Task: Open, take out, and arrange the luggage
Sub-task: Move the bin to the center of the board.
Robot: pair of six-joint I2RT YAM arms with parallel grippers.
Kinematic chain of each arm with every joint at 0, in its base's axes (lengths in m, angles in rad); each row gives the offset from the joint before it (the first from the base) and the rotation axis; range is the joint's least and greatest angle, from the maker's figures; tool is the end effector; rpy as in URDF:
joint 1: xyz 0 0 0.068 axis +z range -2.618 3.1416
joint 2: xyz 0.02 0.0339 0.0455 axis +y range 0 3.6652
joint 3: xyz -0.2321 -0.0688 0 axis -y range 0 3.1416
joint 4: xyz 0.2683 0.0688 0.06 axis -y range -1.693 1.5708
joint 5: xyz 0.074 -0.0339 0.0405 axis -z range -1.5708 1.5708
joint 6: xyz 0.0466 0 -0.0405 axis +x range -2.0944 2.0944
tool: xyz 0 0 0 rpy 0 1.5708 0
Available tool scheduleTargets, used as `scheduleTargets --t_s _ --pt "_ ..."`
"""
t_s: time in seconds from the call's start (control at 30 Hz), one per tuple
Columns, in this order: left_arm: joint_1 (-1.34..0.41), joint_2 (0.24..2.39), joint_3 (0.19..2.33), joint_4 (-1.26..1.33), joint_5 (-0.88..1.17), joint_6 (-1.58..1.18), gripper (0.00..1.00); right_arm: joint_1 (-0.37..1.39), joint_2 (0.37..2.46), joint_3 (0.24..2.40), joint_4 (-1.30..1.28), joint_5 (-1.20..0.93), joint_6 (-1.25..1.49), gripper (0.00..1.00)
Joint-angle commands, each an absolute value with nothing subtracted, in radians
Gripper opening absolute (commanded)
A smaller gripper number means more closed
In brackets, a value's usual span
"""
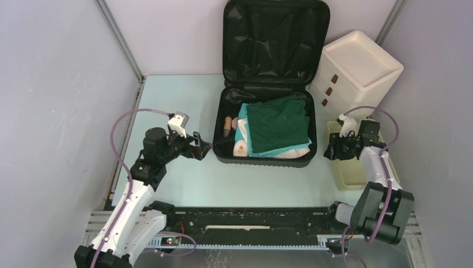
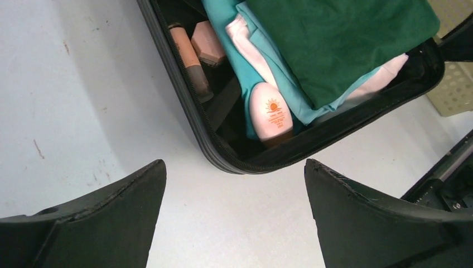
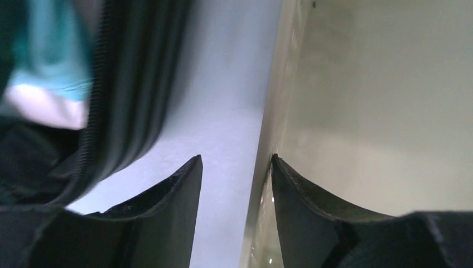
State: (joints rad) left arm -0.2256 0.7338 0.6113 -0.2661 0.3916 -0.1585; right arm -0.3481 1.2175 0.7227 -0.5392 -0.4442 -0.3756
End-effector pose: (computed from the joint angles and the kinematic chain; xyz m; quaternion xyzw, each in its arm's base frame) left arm 0.2198 -0.0687 0.2513 0.1357 0.8104 -0.2629 0.5057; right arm 0.2547 -0.0711 0.1569 -0.0713 0.9396 0.1071 0.3171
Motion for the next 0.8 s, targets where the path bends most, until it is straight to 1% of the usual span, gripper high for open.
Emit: scheduleTargets --t_s 0.0,0.1,0.2,0.27,0.3,0.37,0.4,0.5,0.6,0.67,0.77 --pt "-0.22 0.72 0.637 -0.219 0.477 -0.165 0.97 -0.271 1.225 0.778 -0.661 -0.643 -0.454 0.56" --pt "-0.219 0.726 0.631 -0.185 0.55 -0.166 0.97 -0.269 1.203 0.785 -0.674 -0.664 -0.459 0.57" --pt "-0.22 0.733 0.628 -0.129 0.641 -0.2 0.98 -0.307 1.159 0.792 -0.678 -0.665 -0.453 0.64" --pt "-0.231 0.734 0.616 -0.046 0.691 -0.27 0.99 -0.348 1.118 0.801 -0.714 -0.719 -0.486 0.7" --pt "-0.252 0.73 0.607 -0.01 0.683 -0.286 0.99 -0.369 1.094 0.806 -0.734 -0.753 -0.506 0.73" --pt "-0.361 0.715 0.618 0.016 0.586 -0.232 1.0 -0.405 1.043 0.809 -0.778 -0.829 -0.558 0.78" --pt "-0.456 0.707 0.636 0.008 0.522 -0.174 1.0 -0.42 1.016 0.81 -0.798 -0.859 -0.599 0.8" --pt "-0.682 0.734 0.683 -0.065 0.329 0.051 1.0 -0.442 0.959 0.81 -0.829 -0.925 -0.638 0.81" --pt "-0.859 0.809 0.698 -0.064 0.177 0.326 1.0 -0.444 0.933 0.81 -0.84 -0.956 -0.659 0.81" --pt "-0.924 0.886 0.717 -0.044 0.118 0.467 1.0 -0.44 0.928 0.81 -0.847 -0.975 -0.673 0.81" --pt "-0.947 1.023 0.761 0.035 0.13 0.563 1.0 -0.431 0.919 0.809 -0.858 -0.994 -0.695 0.81"
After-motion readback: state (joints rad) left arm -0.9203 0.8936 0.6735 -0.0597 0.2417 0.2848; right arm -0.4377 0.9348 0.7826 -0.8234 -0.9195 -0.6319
